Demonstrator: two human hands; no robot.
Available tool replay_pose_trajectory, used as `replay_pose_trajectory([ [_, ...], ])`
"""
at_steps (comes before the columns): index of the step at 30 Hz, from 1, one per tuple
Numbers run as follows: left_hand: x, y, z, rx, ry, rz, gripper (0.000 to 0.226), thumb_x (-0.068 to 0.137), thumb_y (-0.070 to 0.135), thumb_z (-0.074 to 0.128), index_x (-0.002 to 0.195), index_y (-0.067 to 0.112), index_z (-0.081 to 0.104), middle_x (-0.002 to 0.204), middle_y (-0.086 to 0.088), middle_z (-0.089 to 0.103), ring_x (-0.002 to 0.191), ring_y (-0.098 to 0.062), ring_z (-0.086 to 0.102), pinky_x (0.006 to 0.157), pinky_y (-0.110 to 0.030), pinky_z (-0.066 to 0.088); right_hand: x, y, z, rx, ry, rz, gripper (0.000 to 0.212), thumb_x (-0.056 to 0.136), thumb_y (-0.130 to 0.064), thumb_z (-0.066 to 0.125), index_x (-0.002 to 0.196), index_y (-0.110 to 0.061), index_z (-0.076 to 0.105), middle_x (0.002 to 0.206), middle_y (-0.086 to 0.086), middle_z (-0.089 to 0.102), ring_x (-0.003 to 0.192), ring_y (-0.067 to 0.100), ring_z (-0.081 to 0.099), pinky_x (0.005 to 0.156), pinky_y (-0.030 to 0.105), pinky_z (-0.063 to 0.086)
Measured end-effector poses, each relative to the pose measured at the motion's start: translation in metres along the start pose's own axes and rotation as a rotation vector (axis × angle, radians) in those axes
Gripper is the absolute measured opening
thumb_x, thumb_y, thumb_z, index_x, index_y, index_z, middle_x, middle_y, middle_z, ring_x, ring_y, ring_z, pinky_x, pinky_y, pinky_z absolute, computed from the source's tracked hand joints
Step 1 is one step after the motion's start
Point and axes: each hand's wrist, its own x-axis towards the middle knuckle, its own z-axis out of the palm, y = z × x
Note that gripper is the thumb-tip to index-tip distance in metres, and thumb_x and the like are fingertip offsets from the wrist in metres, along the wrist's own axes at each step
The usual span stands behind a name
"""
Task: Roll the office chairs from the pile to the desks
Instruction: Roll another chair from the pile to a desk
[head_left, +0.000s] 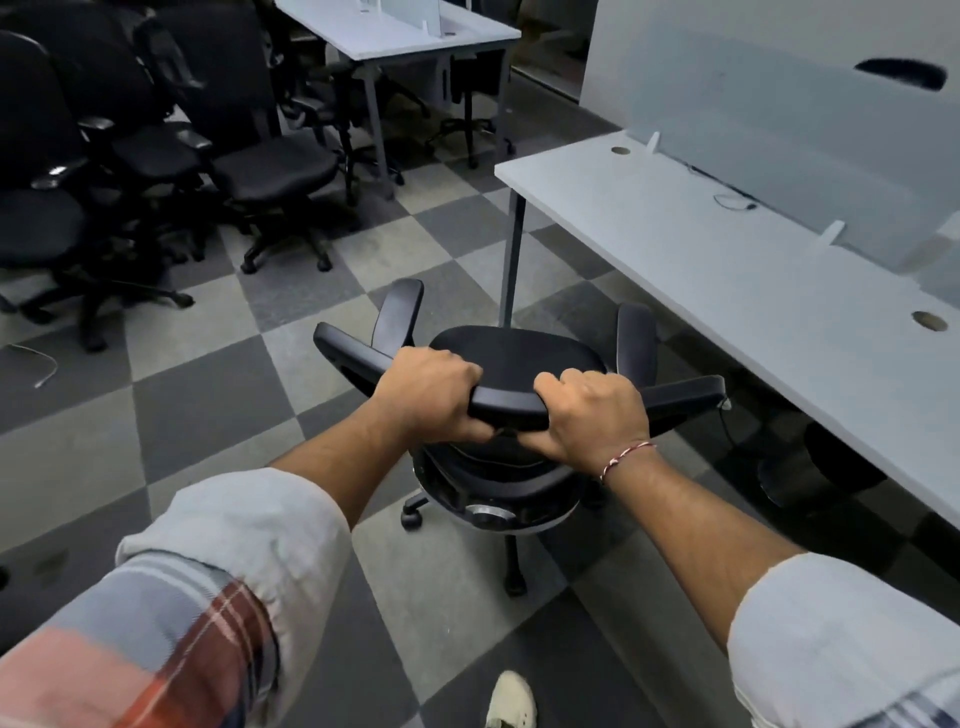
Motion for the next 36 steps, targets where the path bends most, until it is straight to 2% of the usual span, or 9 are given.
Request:
replay_pose_trajectory([
  [4, 0.046, -0.038, 0.005, -0.012, -0.006, -0.003, 0.053, 0.071, 0.078, 0.056, 0.070, 0.025, 0.051, 0.064, 0.008, 0.056, 0.062, -0.015, 0.059, 0.051, -0.027, 0.040, 0.051, 0.016, 0.026, 0.005, -0.054, 0.009, 0.048, 0.065, -0.062, 0.065, 0.071, -0.017, 0.051, 0.056, 0.005, 0.050, 0.045, 0.029, 0.051, 0.048, 0.029, 0.024],
  [7, 0.086, -0.069, 0.012, -0.014, 0.002, 0.015, 0.052, 0.071, 0.077, 0.056, 0.071, 0.025, 0.052, 0.066, 0.009, 0.057, 0.064, -0.015, 0.060, 0.053, -0.027, 0.042, 0.088, 0.026, 0.053, 0.006, -0.079, 0.029, 0.051, 0.062, -0.062, 0.072, 0.072, -0.017, 0.051, 0.057, 0.005, 0.050, 0.046, 0.028, 0.052, 0.048, 0.029, 0.026],
  [12, 0.121, -0.146, 0.023, 0.020, 0.015, 0.069, 0.055, 0.069, 0.081, 0.058, 0.073, 0.026, 0.052, 0.071, 0.007, 0.061, 0.067, -0.018, 0.061, 0.050, -0.028, 0.029, 0.147, 0.000, 0.085, -0.016, -0.102, 0.091, 0.054, 0.056, -0.063, 0.077, 0.073, -0.018, 0.053, 0.057, 0.004, 0.051, 0.046, 0.027, 0.052, 0.050, 0.029, 0.022],
  [16, 0.146, -0.196, 0.031, 0.041, -0.024, 0.136, 0.054, 0.068, 0.080, 0.057, 0.069, 0.028, 0.046, 0.067, 0.009, 0.055, 0.062, -0.018, 0.053, 0.053, -0.027, 0.035, 0.184, -0.023, 0.108, -0.065, -0.096, 0.154, 0.056, 0.052, -0.063, 0.080, 0.071, -0.019, 0.050, 0.057, 0.003, 0.049, 0.045, 0.025, 0.050, 0.050, 0.029, 0.022],
  [21, 0.176, -0.253, 0.034, 0.060, -0.048, 0.217, 0.056, 0.067, 0.083, 0.054, 0.067, 0.028, 0.044, 0.067, 0.008, 0.057, 0.062, -0.016, 0.056, 0.054, -0.027, 0.038, 0.232, -0.046, 0.128, -0.084, -0.125, 0.223, 0.054, 0.054, -0.060, 0.080, 0.071, -0.019, 0.049, 0.057, 0.003, 0.050, 0.046, 0.025, 0.050, 0.049, 0.029, 0.025],
  [28, 0.184, -0.286, 0.043, 0.071, 0.011, 0.312, 0.056, 0.073, 0.078, 0.056, 0.062, 0.027, 0.036, 0.061, 0.011, 0.048, 0.058, -0.012, 0.049, 0.047, -0.025, 0.022, 0.255, -0.067, 0.143, -0.136, -0.135, 0.288, 0.054, 0.055, -0.061, 0.080, 0.072, -0.019, 0.051, 0.058, 0.001, 0.051, 0.048, 0.024, 0.051, 0.050, 0.029, 0.027],
  [36, 0.164, -0.284, 0.053, -0.042, 0.052, 0.365, 0.054, 0.071, 0.080, 0.053, 0.063, 0.028, 0.047, 0.058, 0.010, 0.051, 0.056, -0.013, 0.054, 0.050, -0.027, 0.036, 0.241, -0.091, 0.126, -0.197, -0.229, 0.357, 0.050, 0.062, -0.060, 0.075, 0.074, -0.021, 0.046, 0.063, 0.003, 0.054, 0.055, 0.026, 0.054, 0.053, 0.032, 0.031],
])
